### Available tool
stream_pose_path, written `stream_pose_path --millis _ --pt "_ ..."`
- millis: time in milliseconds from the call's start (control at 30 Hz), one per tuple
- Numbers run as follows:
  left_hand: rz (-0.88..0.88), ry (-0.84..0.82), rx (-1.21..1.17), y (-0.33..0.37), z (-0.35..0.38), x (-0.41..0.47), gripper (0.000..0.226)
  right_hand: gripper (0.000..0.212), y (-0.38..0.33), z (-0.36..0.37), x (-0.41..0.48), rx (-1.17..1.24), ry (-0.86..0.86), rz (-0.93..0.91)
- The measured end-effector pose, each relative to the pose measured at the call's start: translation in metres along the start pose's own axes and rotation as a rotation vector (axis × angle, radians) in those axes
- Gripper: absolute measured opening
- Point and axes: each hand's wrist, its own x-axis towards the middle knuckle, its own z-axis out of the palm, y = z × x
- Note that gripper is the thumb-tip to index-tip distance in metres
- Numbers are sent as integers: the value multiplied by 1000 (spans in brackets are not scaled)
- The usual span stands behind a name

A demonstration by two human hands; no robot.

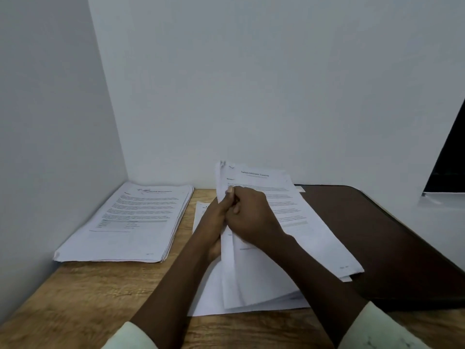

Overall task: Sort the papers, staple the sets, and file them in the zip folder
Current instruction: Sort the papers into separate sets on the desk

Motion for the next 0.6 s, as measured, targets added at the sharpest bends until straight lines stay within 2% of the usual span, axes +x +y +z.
stream_pose_path --millis 67,133,200,267,333,367,400,433,500,533,600 --pt "34 5 23 2 -2 1 32 14 -1 -10 -2 54 -42 39" --pt "44 22 45 4 -7 1 30 31 3 -27 1 166 -73 178" --pt "74 29 54 8 -11 1 32 43 11 -47 7 201 67 252" --pt "121 30 54 17 -13 -3 30 66 21 -70 16 109 249 279" --pt "179 10 49 29 -13 -8 32 93 26 -94 19 118 288 389" --pt "217 5 44 35 -14 -10 34 101 29 -106 19 214 249 446" --pt "256 4 43 40 -14 -11 35 101 34 -116 19 380 175 476" --pt "301 13 54 47 -9 -13 36 91 36 -127 18 569 62 466" --pt "389 19 101 61 8 -20 35 52 32 -140 12 823 -147 406" --pt "438 15 158 70 21 -24 33 41 29 -144 10 874 -145 372" --pt "552 2 318 89 51 -29 25 35 24 -155 12 879 26 315"
